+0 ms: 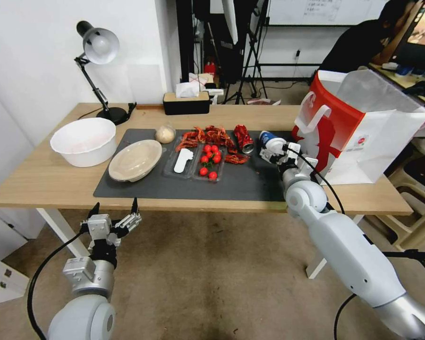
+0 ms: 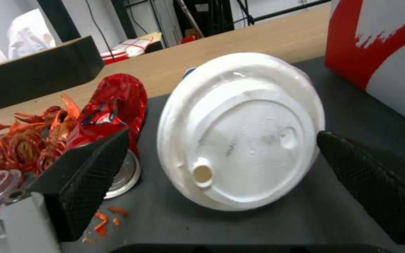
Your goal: Pick up the trash from the table and place it into the takeout bag.
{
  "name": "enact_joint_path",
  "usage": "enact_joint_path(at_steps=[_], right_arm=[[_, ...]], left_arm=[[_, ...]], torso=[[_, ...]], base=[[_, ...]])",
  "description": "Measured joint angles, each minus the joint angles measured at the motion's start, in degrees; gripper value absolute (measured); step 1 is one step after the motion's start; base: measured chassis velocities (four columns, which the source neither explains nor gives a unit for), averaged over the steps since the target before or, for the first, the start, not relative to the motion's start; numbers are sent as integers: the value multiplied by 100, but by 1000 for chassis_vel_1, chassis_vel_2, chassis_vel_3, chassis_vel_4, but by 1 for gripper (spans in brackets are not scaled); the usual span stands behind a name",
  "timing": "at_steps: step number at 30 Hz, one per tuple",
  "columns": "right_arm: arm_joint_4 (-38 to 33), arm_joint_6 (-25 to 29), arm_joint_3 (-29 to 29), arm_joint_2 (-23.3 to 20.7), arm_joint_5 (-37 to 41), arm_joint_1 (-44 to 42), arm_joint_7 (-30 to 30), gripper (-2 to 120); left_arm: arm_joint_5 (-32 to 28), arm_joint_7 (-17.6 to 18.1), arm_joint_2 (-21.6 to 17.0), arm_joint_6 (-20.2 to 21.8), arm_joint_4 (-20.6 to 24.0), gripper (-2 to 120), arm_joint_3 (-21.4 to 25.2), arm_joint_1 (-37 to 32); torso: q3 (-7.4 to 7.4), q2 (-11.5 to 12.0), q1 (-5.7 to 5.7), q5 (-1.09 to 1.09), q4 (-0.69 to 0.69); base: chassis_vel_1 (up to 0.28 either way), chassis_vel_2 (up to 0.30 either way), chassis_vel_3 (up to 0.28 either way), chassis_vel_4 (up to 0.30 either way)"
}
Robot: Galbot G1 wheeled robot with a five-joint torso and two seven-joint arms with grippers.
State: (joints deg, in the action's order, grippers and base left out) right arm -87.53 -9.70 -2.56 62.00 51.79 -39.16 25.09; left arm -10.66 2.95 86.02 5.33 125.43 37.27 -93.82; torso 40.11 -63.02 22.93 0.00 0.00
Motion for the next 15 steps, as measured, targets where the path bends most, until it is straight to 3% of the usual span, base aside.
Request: enact_joint_path(at_steps=[15], right_arm=[[-100,-189,-134,6,-22,-53,219,95]], left_arm=[[21,1,8,-37,-43,100,-21,-10]], torso=[[0,0,-1,1,-1]], base=[[0,0,0,0]])
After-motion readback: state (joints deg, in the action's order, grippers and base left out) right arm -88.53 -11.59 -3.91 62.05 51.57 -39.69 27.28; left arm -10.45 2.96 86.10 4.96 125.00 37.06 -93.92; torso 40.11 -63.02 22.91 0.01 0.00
